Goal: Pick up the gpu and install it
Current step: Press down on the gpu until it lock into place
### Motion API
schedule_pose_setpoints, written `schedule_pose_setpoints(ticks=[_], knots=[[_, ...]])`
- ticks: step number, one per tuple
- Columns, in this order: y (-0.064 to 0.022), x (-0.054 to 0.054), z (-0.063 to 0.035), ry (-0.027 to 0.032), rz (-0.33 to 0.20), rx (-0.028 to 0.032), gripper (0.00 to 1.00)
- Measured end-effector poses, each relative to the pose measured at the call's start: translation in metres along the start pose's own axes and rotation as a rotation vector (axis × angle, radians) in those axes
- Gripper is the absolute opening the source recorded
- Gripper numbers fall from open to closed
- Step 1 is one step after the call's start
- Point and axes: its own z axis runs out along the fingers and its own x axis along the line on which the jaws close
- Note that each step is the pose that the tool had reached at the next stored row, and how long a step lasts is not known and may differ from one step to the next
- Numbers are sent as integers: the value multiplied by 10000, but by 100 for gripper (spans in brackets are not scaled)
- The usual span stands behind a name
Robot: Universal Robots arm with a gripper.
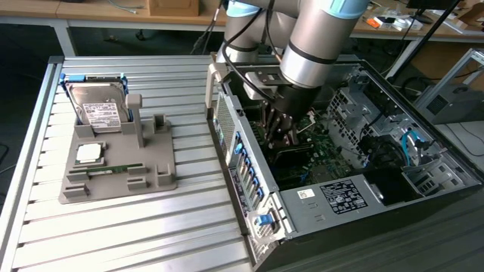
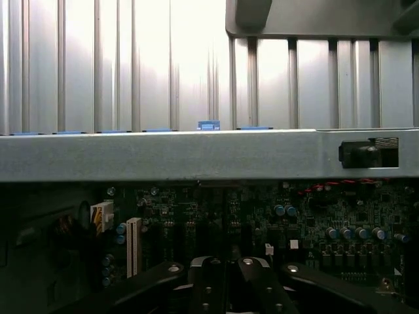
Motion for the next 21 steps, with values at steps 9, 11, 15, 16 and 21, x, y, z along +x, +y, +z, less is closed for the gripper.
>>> schedule_pose_setpoints(ticks=[9,11,15,16,21], knots=[[0,15,12,2,-2,-1,11],[2,14,21,3,-1,-1,11],[0,12,40,4,-12,0,11],[0,12,42,2,-11,1,11],[-8,10,57,-3,-12,4,11]])
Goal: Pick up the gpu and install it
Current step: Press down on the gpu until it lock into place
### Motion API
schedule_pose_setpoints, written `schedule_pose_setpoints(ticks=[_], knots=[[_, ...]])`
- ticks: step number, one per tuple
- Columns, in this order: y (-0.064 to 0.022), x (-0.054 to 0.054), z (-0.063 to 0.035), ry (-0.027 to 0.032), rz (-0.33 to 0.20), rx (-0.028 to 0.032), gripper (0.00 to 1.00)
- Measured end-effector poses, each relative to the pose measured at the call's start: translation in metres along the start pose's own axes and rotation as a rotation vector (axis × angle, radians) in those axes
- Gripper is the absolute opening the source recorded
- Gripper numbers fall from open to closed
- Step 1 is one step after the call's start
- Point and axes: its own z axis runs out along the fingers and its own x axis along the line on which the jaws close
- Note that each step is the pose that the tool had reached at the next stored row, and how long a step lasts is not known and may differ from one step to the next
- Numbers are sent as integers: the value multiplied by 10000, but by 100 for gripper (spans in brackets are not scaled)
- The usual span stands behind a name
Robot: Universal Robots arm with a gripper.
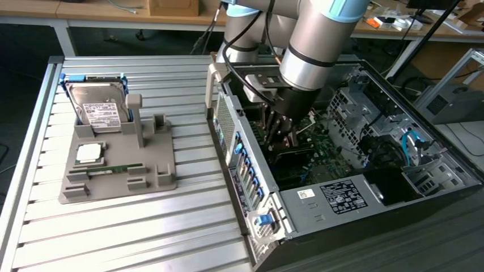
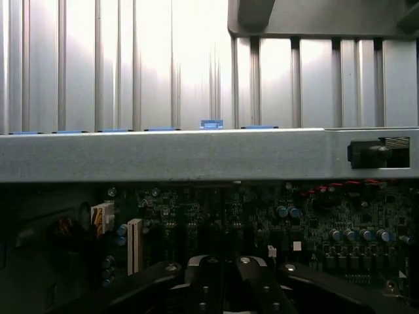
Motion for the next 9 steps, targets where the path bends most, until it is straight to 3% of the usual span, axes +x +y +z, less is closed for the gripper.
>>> schedule_pose_setpoints(ticks=[6,9], knots=[[-5,-1,18,7,1,0,11],[-1,1,-39,-11,2,23,11]])
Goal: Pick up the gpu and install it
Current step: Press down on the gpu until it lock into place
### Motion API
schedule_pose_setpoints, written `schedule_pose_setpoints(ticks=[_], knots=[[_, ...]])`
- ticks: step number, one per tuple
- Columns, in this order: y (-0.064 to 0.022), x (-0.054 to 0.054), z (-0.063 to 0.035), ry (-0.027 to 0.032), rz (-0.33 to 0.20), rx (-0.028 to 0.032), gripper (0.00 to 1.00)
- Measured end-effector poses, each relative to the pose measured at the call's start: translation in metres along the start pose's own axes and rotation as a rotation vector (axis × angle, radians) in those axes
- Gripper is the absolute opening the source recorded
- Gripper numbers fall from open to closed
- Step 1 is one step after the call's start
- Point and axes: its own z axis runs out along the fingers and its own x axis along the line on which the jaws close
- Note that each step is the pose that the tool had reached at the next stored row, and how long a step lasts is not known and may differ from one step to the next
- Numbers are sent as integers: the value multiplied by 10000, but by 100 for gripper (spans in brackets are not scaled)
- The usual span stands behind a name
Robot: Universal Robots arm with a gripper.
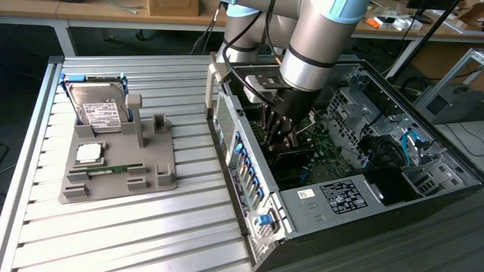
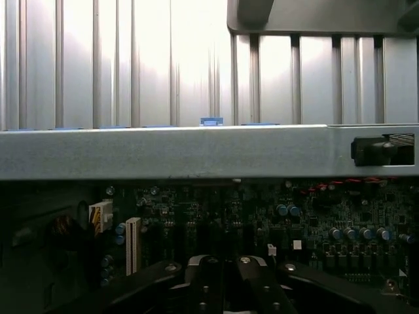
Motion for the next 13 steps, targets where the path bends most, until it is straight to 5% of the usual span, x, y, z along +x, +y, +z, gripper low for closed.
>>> schedule_pose_setpoints(ticks=[7,11,13], knots=[[-27,9,-118,20,2,-1,11],[-210,9,-135,22,-5,-67,11],[-392,8,-149,21,-14,-195,11]])
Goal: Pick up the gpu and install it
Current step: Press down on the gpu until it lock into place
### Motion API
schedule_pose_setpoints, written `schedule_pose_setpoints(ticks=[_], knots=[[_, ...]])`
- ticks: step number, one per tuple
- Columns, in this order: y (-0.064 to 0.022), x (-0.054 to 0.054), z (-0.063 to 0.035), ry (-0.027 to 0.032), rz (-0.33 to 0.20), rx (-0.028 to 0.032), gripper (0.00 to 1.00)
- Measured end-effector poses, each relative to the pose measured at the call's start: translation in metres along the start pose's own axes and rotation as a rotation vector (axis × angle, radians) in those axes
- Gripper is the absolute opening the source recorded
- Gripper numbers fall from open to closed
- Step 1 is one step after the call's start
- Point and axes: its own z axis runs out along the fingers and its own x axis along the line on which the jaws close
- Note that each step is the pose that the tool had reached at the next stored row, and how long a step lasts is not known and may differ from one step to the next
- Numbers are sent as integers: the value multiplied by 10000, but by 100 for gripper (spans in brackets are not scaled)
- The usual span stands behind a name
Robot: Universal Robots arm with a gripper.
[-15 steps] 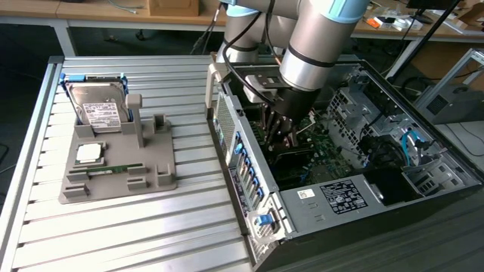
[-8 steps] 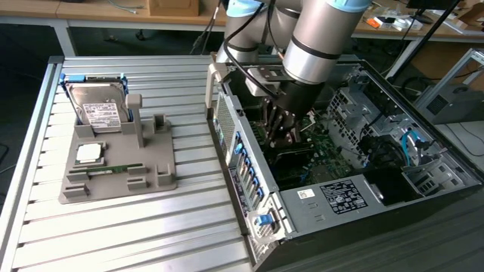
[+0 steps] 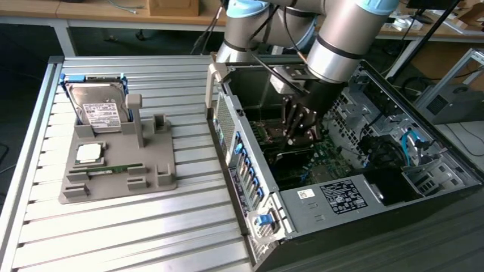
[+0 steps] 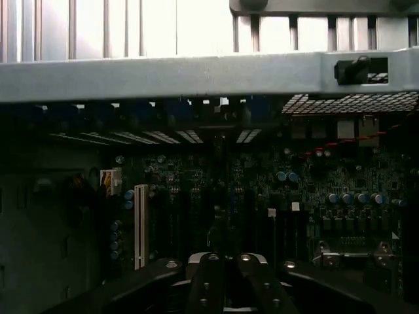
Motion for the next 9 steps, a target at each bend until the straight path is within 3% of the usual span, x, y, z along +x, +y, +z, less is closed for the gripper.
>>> schedule_pose_setpoints(ticks=[9], knots=[[-455,-1,-45,7,-25,-354,11]])
